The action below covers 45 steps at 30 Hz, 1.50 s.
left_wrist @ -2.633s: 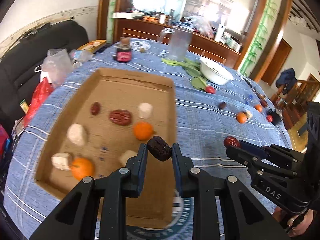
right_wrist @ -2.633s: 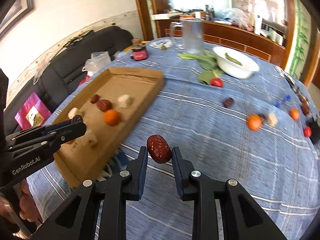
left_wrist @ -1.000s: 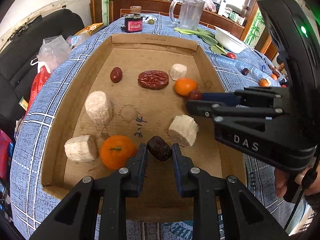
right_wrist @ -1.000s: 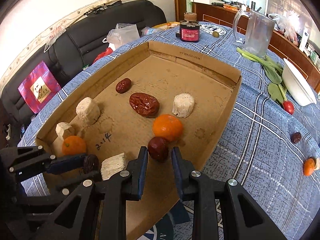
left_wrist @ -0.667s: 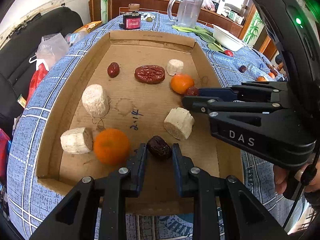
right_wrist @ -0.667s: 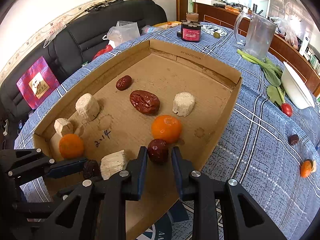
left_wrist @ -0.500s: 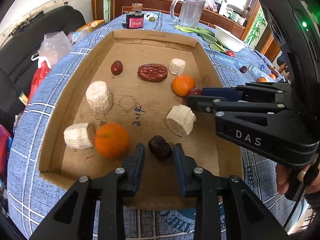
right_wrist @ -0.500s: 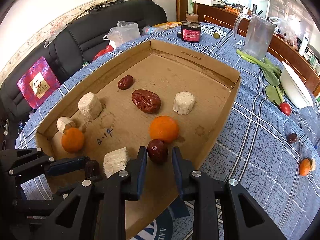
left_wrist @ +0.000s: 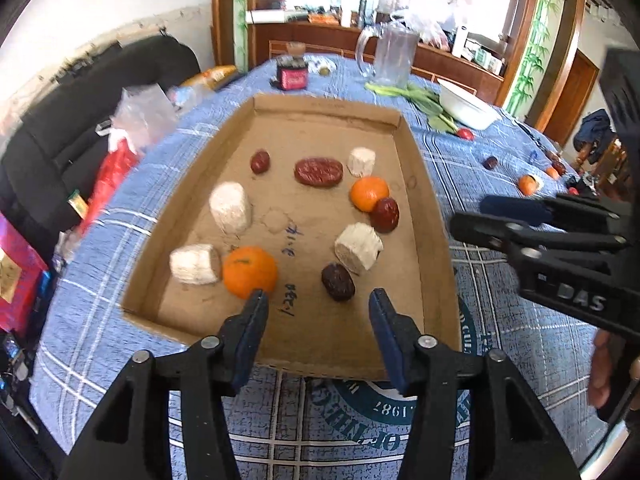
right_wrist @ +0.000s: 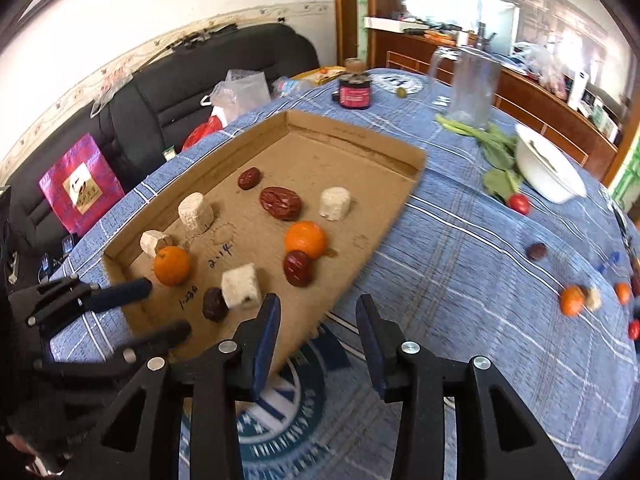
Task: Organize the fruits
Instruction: 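Open the left gripper over the tray while the right releases its date there, then grasp a mandarin orange with the left gripper while the right grasps a round beige pastry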
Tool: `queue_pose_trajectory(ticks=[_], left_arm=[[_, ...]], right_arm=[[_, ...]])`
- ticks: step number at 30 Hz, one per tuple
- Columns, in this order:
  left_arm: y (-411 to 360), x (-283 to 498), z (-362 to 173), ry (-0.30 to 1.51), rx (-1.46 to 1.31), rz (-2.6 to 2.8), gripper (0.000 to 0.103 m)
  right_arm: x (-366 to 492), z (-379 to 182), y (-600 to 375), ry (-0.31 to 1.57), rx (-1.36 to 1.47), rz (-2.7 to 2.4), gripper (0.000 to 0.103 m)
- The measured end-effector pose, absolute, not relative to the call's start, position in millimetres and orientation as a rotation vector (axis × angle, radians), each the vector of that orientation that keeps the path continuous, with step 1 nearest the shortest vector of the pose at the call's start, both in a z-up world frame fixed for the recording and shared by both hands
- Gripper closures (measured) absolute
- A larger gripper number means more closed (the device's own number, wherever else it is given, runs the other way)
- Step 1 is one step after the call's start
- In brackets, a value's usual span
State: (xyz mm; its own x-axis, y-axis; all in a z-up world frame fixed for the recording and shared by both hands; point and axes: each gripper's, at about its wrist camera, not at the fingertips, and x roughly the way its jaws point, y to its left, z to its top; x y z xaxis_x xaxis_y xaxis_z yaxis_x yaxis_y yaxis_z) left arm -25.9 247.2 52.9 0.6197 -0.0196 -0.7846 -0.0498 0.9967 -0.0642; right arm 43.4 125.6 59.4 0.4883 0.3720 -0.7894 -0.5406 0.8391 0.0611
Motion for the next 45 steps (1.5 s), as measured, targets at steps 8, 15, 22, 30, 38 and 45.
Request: queue_pose_trajectory(ticks=[8,15,22,30,38,45], left_arm=[[211.9,-22.1,66.7,0.858,-0.039,-0.016,0.042],[153.6,-5.9,69.8,0.861,-0.004,-0.102,0.035],[97.9,20.2,62.3,0.914,0.008,-0.159,0.026],[69.8,51.6,50.0,0.984,-0.003,-0.114,0.026],[50.6,78.1,47.4,0.997,0.029,-0.072,0.026],[37.9,90.1,45.7,1.016,0.05,-0.074,0.026]], right_arm=[[23.5,67.4,64.4,0.908,-0.112,0.485,0.06],[9.5,69.1,4.5,0.905,-0.043,0.404,0.06],[11.2,62.7,-72.5,0.916,0.061,0.291,0.055],[56.6,53.1,-142.7,0.915,0.13,0.185,0.055],[141.8,31.3,-174.4,0.931,0.129,0.182,0.055],[184.6,12.4,-166.6,0.944,0.05,0.289,0.055]])
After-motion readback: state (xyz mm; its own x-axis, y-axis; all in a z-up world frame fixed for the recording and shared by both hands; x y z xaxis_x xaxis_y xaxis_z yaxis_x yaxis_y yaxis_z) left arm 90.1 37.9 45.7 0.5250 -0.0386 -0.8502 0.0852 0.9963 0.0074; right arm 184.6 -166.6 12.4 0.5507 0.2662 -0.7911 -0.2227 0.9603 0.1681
